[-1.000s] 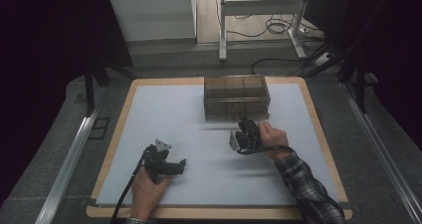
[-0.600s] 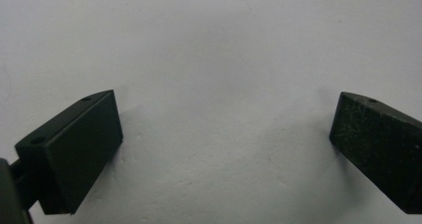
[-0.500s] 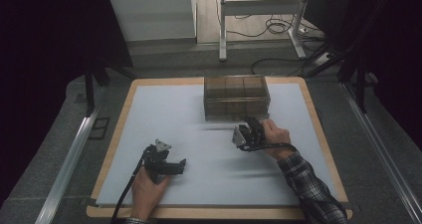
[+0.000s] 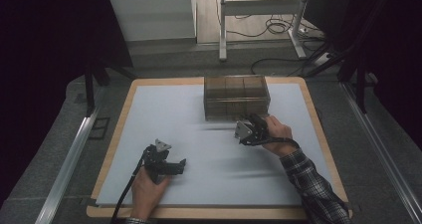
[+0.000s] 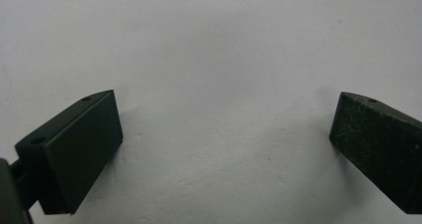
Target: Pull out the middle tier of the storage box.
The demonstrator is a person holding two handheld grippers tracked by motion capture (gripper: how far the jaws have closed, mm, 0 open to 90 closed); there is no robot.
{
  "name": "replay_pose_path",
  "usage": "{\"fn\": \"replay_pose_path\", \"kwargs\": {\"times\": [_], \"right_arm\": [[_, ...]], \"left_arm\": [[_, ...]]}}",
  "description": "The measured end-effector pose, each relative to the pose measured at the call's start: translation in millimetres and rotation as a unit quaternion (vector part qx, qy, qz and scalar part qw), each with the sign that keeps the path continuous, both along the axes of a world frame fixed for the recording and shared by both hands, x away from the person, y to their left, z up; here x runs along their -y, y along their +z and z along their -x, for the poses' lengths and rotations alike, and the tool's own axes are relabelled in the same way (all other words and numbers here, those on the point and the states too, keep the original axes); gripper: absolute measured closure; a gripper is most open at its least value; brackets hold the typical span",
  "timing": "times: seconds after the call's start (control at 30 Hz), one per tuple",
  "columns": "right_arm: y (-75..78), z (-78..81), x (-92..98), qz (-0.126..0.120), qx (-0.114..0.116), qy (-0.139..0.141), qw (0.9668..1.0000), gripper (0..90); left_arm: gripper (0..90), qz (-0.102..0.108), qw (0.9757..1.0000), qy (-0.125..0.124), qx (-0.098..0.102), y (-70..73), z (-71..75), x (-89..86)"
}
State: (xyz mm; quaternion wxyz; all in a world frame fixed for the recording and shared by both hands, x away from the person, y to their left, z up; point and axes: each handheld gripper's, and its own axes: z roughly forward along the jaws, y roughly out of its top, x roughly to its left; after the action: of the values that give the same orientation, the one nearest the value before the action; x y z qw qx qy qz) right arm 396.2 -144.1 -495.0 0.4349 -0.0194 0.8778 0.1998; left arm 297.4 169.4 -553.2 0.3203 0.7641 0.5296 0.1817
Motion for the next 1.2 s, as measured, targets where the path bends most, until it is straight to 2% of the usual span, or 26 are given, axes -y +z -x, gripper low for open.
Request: {"fn": "replay_pose_path", "kwargs": {"times": [0.23, 0.4, 0.43, 0.53, 0.6, 0.63, 0.7, 0.77, 0.87, 0.9, 0.93, 0.97, 1.07, 1.13, 1.17, 1.2], "right_arm": [[12.3, -7.4, 3.8, -0.021, -0.048, 0.006, 0.9986, 54.7], [20.1, -13.9, 7.7, -0.039, -0.085, 0.011, 0.9956, 55.6], [22.8, -17.7, 10.2, -0.044, -0.105, 0.009, 0.9935, 56.4], [26.2, -23.5, 14.3, -0.056, -0.127, 0.007, 0.9903, 57.3], [28.0, -26.1, 16.1, -0.057, -0.132, 0.005, 0.9895, 58.4], [31.8, -30.5, 19.9, -0.063, -0.146, 0.005, 0.9873, 59.2], [36.4, -34.8, 23.8, -0.068, -0.158, 0.006, 0.985, 59.8], [38.6, -36.9, 25.6, -0.07, -0.163, 0.007, 0.9841, 60.1], [45.0, -43.9, 31.4, -0.077, -0.183, 0.008, 0.9801, 60.3], [48.3, -48.0, 35.0, -0.075, -0.198, 0.01, 0.9773, 60.4], [48.3, -48.0, 35.0, -0.075, -0.198, 0.01, 0.9773, 60.4], [50.4, -52.6, 37.8, -0.068, -0.212, 0.012, 0.9748, 60.8], [51.2, -56.9, 39.8, -0.06, -0.22, 0.009, 0.9737, 62.4], [52.3, -61.0, 42.2, -0.056, -0.228, 0.009, 0.972, 63.3], [51.4, -66.0, 43.7, -0.053, -0.242, 0.012, 0.9688, 64.6], [51.4, -66.0, 43.7, -0.053, -0.242, 0.012, 0.9688, 64.6]], "left_arm": [[0.0, -0.003, 1.0, -0.003, 0.0, 0.2, -0.1, -0.6], [0.0, -0.003, 1.0, -0.003, 0.0, 0.2, -0.1, -0.6], [0.0, -0.003, 1.0, -0.003, -0.001, 0.2, -0.1, -0.6], [0.0, -0.002, 1.0, -0.002, -0.001, 0.2, 0.0, -0.4], [0.0, -0.002, 1.0, -0.002, -0.001, 0.2, 0.0, -0.4], [0.0, -0.002, 1.0, -0.002, -0.001, 0.2, 0.0, -0.5], [0.0, -0.002, 1.0, -0.002, -0.001, 0.2, 0.0, -0.4], [0.0, -0.002, 1.0, -0.002, -0.001, 0.2, 0.0, -0.5], [0.0, -0.002, 1.0, -0.002, -0.001, 0.2, 0.0, -0.4], [0.0, -0.002, 1.0, -0.002, -0.001, 0.2, 0.0, -0.4], [0.0, -0.002, 1.0, -0.002, -0.001, 0.2, 0.0, -0.5], [0.0, -0.002, 1.0, -0.002, -0.001, 0.2, 0.0, -0.5], [0.0, -0.002, 1.0, -0.003, -0.001, 0.2, 0.0, -0.5], [0.0, -0.002, 1.0, -0.003, -0.001, 0.2, 0.0, -0.5], [0.0, -0.002, 1.0, -0.003, -0.001, 0.2, 0.0, -0.5], [0.0, -0.002, 1.0, -0.003, -0.001, 0.2, 0.0, -0.5]]}}
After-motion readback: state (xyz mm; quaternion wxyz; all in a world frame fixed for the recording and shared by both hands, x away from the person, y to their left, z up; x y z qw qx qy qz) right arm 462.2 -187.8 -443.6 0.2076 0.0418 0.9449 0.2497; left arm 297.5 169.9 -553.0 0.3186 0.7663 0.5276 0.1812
